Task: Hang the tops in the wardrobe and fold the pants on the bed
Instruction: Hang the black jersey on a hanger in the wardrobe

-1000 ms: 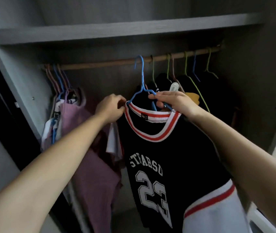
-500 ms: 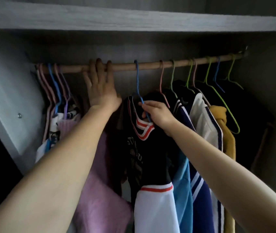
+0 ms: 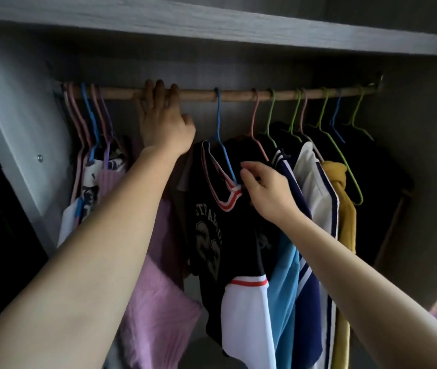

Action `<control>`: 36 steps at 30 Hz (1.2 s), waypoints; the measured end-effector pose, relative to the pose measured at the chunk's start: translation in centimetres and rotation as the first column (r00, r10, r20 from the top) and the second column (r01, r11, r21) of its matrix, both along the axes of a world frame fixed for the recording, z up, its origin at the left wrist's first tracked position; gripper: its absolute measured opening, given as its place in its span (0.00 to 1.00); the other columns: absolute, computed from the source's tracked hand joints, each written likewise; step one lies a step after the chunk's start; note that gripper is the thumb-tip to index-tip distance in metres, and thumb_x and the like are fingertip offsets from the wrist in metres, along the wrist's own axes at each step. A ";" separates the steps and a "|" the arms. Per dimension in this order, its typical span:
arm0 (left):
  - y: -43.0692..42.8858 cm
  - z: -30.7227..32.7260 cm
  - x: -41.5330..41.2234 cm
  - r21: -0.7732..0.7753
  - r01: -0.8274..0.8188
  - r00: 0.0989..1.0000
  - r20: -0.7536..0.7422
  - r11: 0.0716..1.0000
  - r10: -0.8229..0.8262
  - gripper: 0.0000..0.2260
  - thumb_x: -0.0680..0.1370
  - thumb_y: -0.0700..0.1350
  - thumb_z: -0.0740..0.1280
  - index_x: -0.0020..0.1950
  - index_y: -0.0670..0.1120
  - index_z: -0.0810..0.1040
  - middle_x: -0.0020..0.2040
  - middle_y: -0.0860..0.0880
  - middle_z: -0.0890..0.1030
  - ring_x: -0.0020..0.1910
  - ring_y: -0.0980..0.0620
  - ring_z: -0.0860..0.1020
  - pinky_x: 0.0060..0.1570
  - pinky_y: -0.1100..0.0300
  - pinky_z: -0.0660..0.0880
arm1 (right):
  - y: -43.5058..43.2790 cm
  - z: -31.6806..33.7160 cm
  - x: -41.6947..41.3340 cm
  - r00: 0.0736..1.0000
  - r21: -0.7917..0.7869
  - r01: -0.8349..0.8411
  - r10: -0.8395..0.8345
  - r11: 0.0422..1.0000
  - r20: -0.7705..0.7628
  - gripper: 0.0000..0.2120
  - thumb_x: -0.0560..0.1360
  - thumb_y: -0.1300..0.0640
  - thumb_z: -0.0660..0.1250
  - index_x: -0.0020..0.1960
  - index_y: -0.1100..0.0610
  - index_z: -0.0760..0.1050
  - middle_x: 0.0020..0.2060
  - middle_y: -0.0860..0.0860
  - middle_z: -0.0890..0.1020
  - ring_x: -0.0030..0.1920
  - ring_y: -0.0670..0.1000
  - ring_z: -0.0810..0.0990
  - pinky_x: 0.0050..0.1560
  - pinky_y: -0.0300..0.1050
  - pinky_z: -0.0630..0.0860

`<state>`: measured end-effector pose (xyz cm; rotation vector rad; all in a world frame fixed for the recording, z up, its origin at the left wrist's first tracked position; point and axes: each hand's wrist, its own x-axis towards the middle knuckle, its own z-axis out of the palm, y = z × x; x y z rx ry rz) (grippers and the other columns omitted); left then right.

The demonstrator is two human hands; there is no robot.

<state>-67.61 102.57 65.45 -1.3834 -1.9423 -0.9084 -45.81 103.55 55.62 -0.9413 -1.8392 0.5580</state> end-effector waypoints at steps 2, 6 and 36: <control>-0.6 0.4 1.4 0.023 0.027 0.992 0.126 0.999 -0.030 0.25 0.79 0.48 0.58 0.77 0.45 0.65 0.80 0.44 0.58 0.80 0.43 0.50 0.77 0.43 0.46 | -1.3 -0.3 2.2 0.999 0.152 0.049 -0.048 0.987 -0.011 0.13 0.82 0.54 0.63 0.64 0.53 0.79 0.52 0.49 0.82 0.51 0.39 0.79 0.55 0.35 0.75; -2.4 -3.5 7.4 0.169 0.194 0.972 0.098 0.966 -0.212 0.22 0.79 0.49 0.58 0.73 0.45 0.72 0.77 0.45 0.65 0.77 0.43 0.60 0.76 0.44 0.51 | -2.8 -2.6 8.3 0.937 0.405 0.336 -0.345 0.850 -0.053 0.17 0.82 0.52 0.61 0.70 0.51 0.73 0.60 0.48 0.76 0.59 0.45 0.73 0.56 0.34 0.66; -17.0 -33.0 81.1 -0.539 0.838 0.178 0.113 0.090 -0.977 0.36 0.81 0.56 0.62 0.81 0.50 0.44 0.80 0.43 0.36 0.79 0.40 0.40 0.74 0.36 0.43 | -38.3 -25.2 76.4 0.070 0.046 0.992 -0.816 0.117 0.574 0.43 0.78 0.45 0.66 0.82 0.56 0.45 0.81 0.60 0.45 0.80 0.62 0.45 0.77 0.63 0.51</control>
